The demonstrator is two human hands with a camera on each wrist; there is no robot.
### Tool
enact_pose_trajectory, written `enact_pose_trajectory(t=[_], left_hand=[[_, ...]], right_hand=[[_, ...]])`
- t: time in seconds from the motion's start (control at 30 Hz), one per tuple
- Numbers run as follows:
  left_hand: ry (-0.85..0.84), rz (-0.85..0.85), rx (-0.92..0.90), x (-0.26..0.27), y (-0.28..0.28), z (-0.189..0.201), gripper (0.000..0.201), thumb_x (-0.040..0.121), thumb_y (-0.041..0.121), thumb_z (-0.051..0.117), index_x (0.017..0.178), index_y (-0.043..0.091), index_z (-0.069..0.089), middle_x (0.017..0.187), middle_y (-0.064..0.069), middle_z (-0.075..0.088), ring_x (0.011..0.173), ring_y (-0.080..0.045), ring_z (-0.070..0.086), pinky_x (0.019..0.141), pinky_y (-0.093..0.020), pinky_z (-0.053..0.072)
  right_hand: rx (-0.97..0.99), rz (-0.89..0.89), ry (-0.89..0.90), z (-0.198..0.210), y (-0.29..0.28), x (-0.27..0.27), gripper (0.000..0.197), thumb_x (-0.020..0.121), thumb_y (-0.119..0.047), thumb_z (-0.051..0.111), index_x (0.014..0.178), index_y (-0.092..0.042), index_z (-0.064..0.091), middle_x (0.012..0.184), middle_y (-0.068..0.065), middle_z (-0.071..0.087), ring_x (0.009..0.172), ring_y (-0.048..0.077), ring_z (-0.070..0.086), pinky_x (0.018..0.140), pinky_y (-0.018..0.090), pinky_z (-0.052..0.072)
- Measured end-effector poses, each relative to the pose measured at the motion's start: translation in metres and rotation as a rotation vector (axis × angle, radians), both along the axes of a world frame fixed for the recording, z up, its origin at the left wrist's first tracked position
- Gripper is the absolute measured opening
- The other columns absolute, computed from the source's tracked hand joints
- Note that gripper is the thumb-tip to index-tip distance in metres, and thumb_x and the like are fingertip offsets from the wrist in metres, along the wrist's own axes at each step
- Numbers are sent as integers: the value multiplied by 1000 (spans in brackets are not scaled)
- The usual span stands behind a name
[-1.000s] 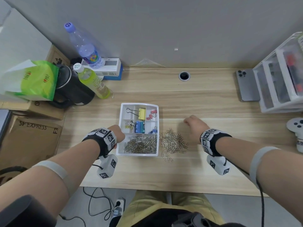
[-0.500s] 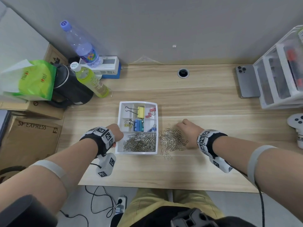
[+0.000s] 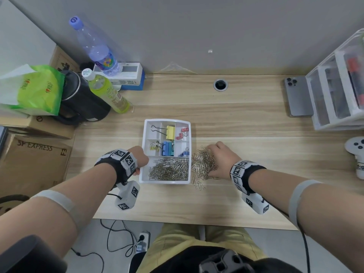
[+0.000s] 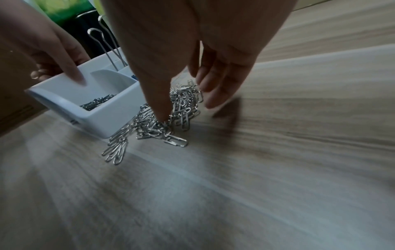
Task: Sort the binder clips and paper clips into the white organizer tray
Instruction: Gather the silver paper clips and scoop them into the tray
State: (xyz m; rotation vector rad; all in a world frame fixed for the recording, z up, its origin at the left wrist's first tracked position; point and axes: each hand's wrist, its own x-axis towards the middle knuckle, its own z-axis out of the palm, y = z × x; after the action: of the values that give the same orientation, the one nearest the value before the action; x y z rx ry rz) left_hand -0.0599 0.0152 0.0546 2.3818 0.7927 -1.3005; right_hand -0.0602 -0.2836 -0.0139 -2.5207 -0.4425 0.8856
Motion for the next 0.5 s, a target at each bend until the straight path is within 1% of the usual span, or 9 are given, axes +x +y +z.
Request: enact_pose_trajectory(t=[0.07, 0.1, 0.13, 0.2, 0.27, 0.3, 0.4, 0.5], left_hand=[[8, -6, -1, 0, 0, 1, 16, 83, -5, 36, 73, 6, 43, 53, -13, 47, 39, -21, 44, 44, -23, 37], [11, -9, -1, 1, 1, 1, 15, 82, -5, 36, 74, 5, 43, 52, -14, 48, 38, -21, 45, 44, -23, 37], [12, -12, -4, 1, 1, 1, 15, 82, -5, 35, 74, 5, 44, 51, -15, 48, 37, -22, 45, 43, -23, 37], [10, -16, -7, 1, 1, 0, 16, 82, -5, 35, 73, 6, 42, 48, -14, 46, 35, -21, 43, 42, -23, 36], [2, -17, -5, 0, 1, 0, 16, 83, -5, 35, 74, 5, 43, 51, -16, 49, 38, -23, 45, 44, -24, 37], [-5, -15, -6, -1, 1, 0, 16, 83, -4, 36, 74, 5, 44, 54, -17, 51, 40, -24, 47, 46, -25, 38], [-22, -13, -12, -2, 2, -1, 16, 83, -4, 36, 73, 6, 43, 55, -17, 51, 41, -24, 47, 47, -25, 38], [-24, -9, -25, -2, 2, -1, 17, 82, -5, 35, 72, 8, 40, 51, -12, 44, 38, -22, 42, 44, -24, 34]], right_hand=[[-49, -21, -25, 5, -1, -6, 112, 43, -59, 85, 135, -28, 30, 122, -1, 34, 108, 16, 40, 92, 33, 48], [-83, -15, -32, 8, 1, -9, 115, 37, -63, 83, 133, -29, 27, 120, -1, 32, 107, 16, 38, 90, 33, 48], [-114, -1, -34, 9, 5, -12, 119, 35, -64, 82, 133, -29, 25, 120, 0, 31, 108, 18, 37, 88, 35, 50], [-172, 30, -37, 8, 16, -16, 129, 34, -63, 84, 140, -23, 20, 124, 3, 30, 112, 22, 38, 90, 38, 50], [-205, 51, -31, 4, 30, -19, 139, 34, -61, 88, 145, -18, 16, 129, 6, 30, 116, 25, 37, 97, 37, 48], [-205, 55, -29, 2, 36, -20, 140, 35, -60, 89, 146, -17, 16, 131, 7, 30, 118, 25, 37, 100, 37, 46], [-174, 40, -35, -2, 44, -24, 133, 40, -57, 90, 146, -18, 21, 134, 8, 31, 120, 27, 37, 106, 39, 43], [-97, -30, -7, -4, 42, -22, 121, 47, -51, 92, 145, -23, 26, 134, 7, 30, 122, 27, 36, 104, 40, 45]])
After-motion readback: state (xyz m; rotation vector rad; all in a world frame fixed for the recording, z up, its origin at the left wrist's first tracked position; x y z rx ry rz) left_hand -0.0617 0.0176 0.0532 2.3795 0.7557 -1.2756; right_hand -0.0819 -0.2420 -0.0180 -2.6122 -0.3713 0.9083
